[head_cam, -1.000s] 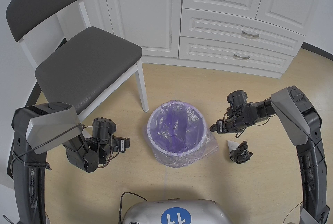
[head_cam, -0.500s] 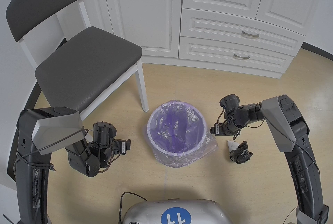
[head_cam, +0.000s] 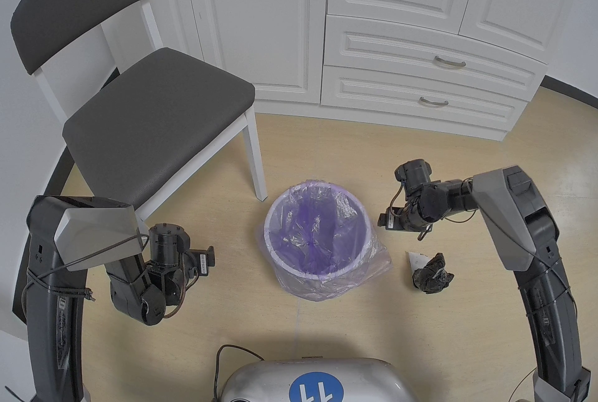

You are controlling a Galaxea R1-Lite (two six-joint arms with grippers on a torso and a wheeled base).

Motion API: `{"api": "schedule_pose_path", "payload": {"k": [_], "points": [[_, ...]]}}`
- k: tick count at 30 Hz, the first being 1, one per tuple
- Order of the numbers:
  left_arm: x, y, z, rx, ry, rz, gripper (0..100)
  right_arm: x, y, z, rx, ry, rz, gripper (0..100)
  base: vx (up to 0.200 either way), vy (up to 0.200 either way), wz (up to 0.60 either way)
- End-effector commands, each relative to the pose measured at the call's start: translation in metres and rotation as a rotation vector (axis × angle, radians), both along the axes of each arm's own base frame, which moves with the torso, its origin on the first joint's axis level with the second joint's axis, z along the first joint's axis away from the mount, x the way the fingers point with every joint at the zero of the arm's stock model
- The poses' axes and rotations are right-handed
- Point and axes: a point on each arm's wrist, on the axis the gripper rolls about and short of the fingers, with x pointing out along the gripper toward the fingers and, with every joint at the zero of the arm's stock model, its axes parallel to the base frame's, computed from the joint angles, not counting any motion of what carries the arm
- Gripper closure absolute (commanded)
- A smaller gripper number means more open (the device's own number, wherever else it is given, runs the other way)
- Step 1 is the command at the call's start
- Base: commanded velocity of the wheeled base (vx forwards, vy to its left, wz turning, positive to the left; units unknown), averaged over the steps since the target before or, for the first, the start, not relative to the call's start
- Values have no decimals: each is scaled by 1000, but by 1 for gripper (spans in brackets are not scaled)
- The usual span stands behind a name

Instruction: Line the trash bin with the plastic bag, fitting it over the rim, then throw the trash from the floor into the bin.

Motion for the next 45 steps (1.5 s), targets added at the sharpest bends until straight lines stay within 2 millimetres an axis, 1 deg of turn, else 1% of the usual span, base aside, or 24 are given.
{"api": "schedule_pose_path", "payload": {"k": [1, 2, 3, 4, 5, 6, 7, 9, 11, 12, 13, 14, 15, 16, 20, 21, 22, 30, 31, 32, 33, 34, 40, 45], "points": [[-15, 12, -5, -3, -2, 24, 0, -32, 0, 81, -1, -37, 19, 0, 0, 0, 0], [-16, 12, -5, -3, -2, 24, 0, -33, 1, 83, -1, -40, 22, 0, 0, 0, 0], [-18, 15, -5, -3, -3, 30, 0, -46, 4, 94, -9, -38, 48, 0, 0, 0, 0], [-18, 15, -5, -3, -3, 30, 0, -46, 4, 94, -9, -38, 48, 0, 0, 0, 0], [-20, 18, -5, -3, -3, 39, 0, -59, 2, 98, -39, -25, 86, 0, 0, 0, 0], [-20, 20, -6, -3, -3, 42, 0, -62, 3, 99, -46, -22, 102, 0, 0, 0, 0], [-21, 22, -7, 0, 3, 48, 0, -75, 3, 98, -90, -4, 163, 0, 0, 0, 0], [-23, 23, -7, 1, 9, 51, 0, -90, 0, 93, -142, 23, 246, 0, 0, 0, 0], [-24, 24, -7, 0, 10, 53, 0, -96, -2, 89, -163, 25, 299, 0, 0, 0, 0], [-24, 24, -6, -2, 3, 53, 0, -100, -3, 83, -170, 22, 347, 0, 0, 0, 0], [-25, 24, -6, -1, 4, 53, 0, -101, -3, 82, -170, 22, 357, 0, 0, 0, 0], [-25, 24, -5, -2, -5, 52, 0, -102, -3, 74, -168, 11, 391, 0, 0, 0, 0], [-25, 24, -4, -2, -7, 52, 0, -103, -3, 70, -168, 8, 400, 0, 0, 0, 0], [-25, 24, -4, -2, -10, 50, 0, -100, -2, 61, -168, -4, 406, 0, 0, 0, 0], [-25, 24, -4, -4, -12, 51, 0, -92, 2, 42, -163, 0, 405, 0, 0, 0, 0], [-25, 24, -4, -4, -12, 51, 0, -92, 2, 41, -160, 1, 405, 0, 0, 0, 0], [-25, 24, -4, -5, -12, 53, 0, -90, 3, 35, -159, 8, 408, 0, 0, 0, 0], [-25, 25, -5, -8, -27, 54, 0, -79, 3, 7, -162, 49, 406, 0, 0, 0, 0], [-25, 25, -5, -8, -27, 54, 0, -79, 3, 7, -162, 49, 406, 0, 0, 0, 0], [-25, 25, -5, -9, -27, 55, 0, -73, 3, -4, -157, 57, 402, 0, 0, 0, 0], [-25, 25, -5, -9, -27, 55, 0, -71, 4, -7, -154, 60, 403, 0, 0, 0, 0], [-24, 25, -5, -9, -29, 55, 0, -67, 4, -15, -147, 66, 400, 0, 0, 0, 0], [-25, 24, -4, -11, -32, 54, 0, -52, 7, -42, -91, 79, 341, 0, 0, 0, 0], [-26, 23, -2, -17, -60, 48, 0, -40, 7, -52, -60, 64, 299, 0, 0, 0, 0]]}}
